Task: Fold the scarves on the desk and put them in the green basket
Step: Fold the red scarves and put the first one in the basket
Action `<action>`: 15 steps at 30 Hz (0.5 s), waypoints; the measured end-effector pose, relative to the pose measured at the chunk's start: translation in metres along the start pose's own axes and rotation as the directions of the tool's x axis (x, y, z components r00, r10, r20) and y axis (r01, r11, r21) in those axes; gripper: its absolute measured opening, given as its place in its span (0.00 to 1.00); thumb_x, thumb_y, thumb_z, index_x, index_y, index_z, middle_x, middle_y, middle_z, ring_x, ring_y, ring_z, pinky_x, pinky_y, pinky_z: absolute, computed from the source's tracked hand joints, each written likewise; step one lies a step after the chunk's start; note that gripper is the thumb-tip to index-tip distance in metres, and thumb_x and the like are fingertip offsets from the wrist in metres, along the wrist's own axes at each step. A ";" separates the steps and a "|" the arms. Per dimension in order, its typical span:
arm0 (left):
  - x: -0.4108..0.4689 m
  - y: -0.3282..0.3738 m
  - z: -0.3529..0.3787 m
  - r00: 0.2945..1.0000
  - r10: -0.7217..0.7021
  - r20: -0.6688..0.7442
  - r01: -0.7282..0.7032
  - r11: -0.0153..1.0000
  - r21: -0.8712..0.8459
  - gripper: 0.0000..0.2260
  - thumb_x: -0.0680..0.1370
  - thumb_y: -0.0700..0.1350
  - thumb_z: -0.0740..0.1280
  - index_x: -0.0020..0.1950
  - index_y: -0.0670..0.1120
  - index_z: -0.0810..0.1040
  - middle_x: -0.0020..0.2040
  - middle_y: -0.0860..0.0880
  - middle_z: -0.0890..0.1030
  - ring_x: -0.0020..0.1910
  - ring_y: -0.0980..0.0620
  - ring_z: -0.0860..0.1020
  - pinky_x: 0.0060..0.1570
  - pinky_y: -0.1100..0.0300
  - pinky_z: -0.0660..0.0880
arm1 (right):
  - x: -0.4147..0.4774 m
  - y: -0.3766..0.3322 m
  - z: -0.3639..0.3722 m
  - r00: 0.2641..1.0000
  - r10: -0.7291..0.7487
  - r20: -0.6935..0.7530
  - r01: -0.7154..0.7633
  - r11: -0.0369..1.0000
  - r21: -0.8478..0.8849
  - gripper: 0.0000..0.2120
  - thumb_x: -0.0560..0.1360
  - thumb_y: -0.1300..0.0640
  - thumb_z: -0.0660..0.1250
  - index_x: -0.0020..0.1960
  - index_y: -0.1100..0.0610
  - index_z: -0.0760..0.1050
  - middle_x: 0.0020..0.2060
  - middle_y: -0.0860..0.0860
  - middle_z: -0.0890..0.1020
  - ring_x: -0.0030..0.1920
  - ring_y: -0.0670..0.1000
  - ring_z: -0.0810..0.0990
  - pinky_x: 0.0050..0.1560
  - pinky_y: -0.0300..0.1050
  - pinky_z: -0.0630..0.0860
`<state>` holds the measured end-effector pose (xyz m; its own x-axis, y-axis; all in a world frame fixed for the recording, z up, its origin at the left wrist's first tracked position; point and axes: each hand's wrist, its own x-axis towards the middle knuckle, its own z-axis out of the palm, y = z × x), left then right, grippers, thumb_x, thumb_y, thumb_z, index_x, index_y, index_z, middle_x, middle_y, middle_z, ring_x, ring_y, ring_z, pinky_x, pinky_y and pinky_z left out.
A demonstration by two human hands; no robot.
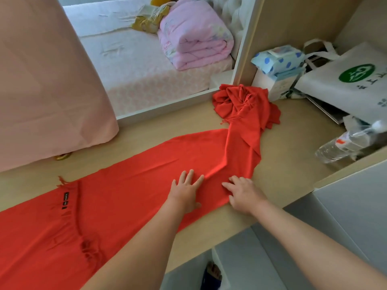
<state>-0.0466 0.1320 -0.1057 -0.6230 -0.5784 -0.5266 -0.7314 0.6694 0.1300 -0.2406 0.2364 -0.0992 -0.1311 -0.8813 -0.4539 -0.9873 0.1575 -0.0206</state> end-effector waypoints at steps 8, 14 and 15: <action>0.030 0.029 -0.014 0.969 0.174 -0.176 -0.188 0.980 -0.063 0.28 0.69 0.67 0.68 0.66 0.59 0.71 0.77 0.51 0.58 0.77 0.46 0.54 0.74 0.46 0.55 | 0.003 0.049 -0.020 0.996 0.052 -0.072 -0.037 0.978 0.203 0.13 0.77 0.47 0.60 0.54 0.49 0.81 0.52 0.49 0.84 0.55 0.55 0.81 0.51 0.46 0.75; 0.090 0.053 -0.056 0.936 0.103 -0.335 -0.157 0.978 -0.137 0.18 0.79 0.53 0.62 0.68 0.53 0.70 0.64 0.50 0.72 0.64 0.45 0.71 0.59 0.51 0.70 | 0.062 0.092 -0.037 0.924 0.187 -0.334 -0.079 0.947 0.310 0.12 0.76 0.55 0.64 0.58 0.51 0.79 0.57 0.50 0.77 0.58 0.54 0.76 0.56 0.50 0.74; 0.100 0.057 -0.064 0.934 0.095 -0.345 -0.157 0.975 -0.156 0.18 0.79 0.52 0.63 0.69 0.53 0.69 0.63 0.49 0.73 0.64 0.45 0.71 0.59 0.50 0.71 | 0.072 0.099 -0.040 0.910 0.223 -0.350 -0.104 0.939 0.328 0.14 0.76 0.56 0.65 0.62 0.52 0.77 0.59 0.50 0.76 0.60 0.55 0.76 0.56 0.51 0.74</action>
<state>-0.1688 0.0823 -0.0973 -0.7470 -0.6373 -0.1894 -0.6587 0.6711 0.3402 -0.3517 0.1704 -0.0985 -0.3712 -0.9226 -0.1053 -0.8838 0.3858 -0.2646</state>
